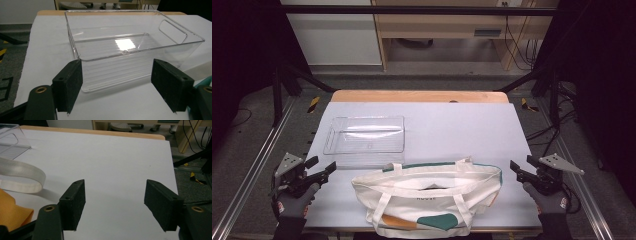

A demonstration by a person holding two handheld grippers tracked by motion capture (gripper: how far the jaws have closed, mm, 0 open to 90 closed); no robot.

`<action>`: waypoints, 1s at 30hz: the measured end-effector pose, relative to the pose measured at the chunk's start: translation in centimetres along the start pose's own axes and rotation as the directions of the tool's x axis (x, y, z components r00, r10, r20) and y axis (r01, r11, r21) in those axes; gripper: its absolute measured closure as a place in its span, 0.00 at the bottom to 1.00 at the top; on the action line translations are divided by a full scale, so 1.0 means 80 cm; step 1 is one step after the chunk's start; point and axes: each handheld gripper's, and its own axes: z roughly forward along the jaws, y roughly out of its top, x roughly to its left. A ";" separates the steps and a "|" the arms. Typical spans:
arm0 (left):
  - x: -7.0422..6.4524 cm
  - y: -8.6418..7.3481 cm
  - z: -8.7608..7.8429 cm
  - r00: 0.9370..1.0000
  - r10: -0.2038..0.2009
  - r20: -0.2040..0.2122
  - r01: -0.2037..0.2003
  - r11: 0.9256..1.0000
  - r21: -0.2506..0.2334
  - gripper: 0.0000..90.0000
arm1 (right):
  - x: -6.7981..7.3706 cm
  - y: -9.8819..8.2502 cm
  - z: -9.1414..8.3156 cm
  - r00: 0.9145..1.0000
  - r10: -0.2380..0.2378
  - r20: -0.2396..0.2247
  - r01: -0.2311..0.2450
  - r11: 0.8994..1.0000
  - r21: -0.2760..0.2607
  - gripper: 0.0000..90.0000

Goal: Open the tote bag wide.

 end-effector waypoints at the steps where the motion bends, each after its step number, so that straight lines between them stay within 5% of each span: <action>1: -0.001 0.001 0.000 1.000 -0.003 0.007 0.003 1.000 -0.002 0.29 | 0.000 0.001 -0.001 1.000 0.003 0.000 -0.003 1.000 0.000 0.38; 19: -0.026 0.030 -0.006 0.998 0.009 0.067 -0.007 0.999 -0.040 0.33 | 0.013 0.044 -0.029 1.000 0.004 -0.014 -0.005 0.998 -0.061 0.44; 30: -0.049 0.048 -0.015 0.992 0.033 0.123 -0.025 0.998 -0.065 0.34 | 0.043 0.078 -0.045 0.993 -0.030 -0.114 0.019 0.995 -0.099 0.43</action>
